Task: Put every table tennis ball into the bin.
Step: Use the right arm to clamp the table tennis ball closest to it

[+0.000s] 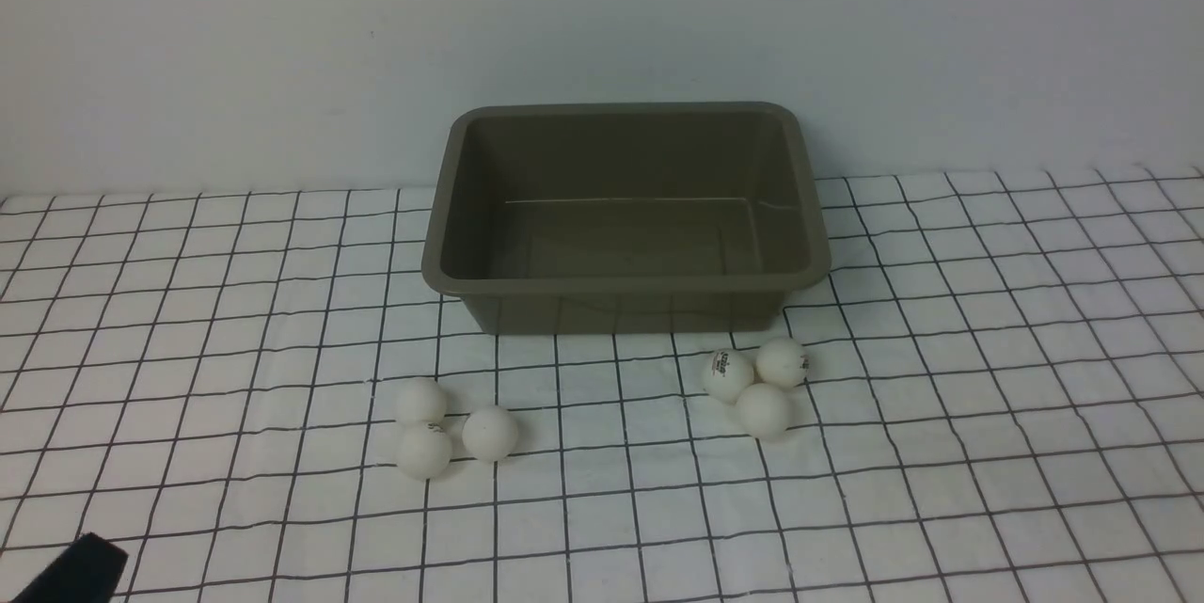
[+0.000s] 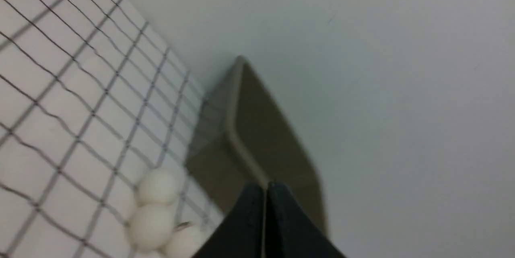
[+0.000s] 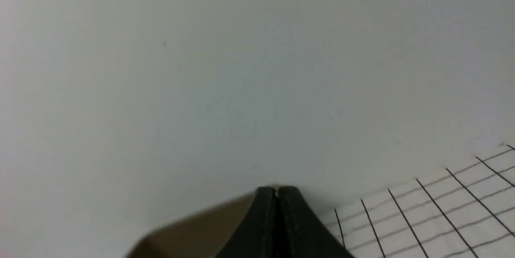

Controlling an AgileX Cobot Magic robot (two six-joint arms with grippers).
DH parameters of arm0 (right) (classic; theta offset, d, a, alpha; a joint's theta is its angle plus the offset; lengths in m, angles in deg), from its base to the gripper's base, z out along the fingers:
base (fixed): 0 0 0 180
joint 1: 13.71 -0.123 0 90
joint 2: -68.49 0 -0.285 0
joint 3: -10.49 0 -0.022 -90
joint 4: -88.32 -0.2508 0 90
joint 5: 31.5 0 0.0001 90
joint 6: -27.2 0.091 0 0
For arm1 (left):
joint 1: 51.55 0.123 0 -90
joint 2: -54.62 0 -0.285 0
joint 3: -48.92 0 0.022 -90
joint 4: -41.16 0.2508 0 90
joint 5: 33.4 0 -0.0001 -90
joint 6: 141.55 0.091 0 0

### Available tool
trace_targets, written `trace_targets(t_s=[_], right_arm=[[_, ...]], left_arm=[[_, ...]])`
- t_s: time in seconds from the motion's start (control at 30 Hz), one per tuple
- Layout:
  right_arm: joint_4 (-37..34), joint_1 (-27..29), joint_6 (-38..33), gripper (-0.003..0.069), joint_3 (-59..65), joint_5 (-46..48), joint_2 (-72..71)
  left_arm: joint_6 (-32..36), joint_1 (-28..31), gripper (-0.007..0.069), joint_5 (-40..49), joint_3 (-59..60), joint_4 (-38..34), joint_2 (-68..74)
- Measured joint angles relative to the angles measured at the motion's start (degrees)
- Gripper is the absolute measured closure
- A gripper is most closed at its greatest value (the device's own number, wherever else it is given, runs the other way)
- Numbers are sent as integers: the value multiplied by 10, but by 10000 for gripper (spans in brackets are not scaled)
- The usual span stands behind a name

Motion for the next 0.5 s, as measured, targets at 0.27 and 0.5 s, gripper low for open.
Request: trace_targets(t_s=[0.27, 0.5], right_arm=[[-2, 0, -193, 676, -114, 211, 97], [-91, 0, -330, 676, -250, 348, 223]], left_arm=[[68, 0, 629, -138, 0, -283, 0], [125, 0, 629, -173, -1, -379, 0]])
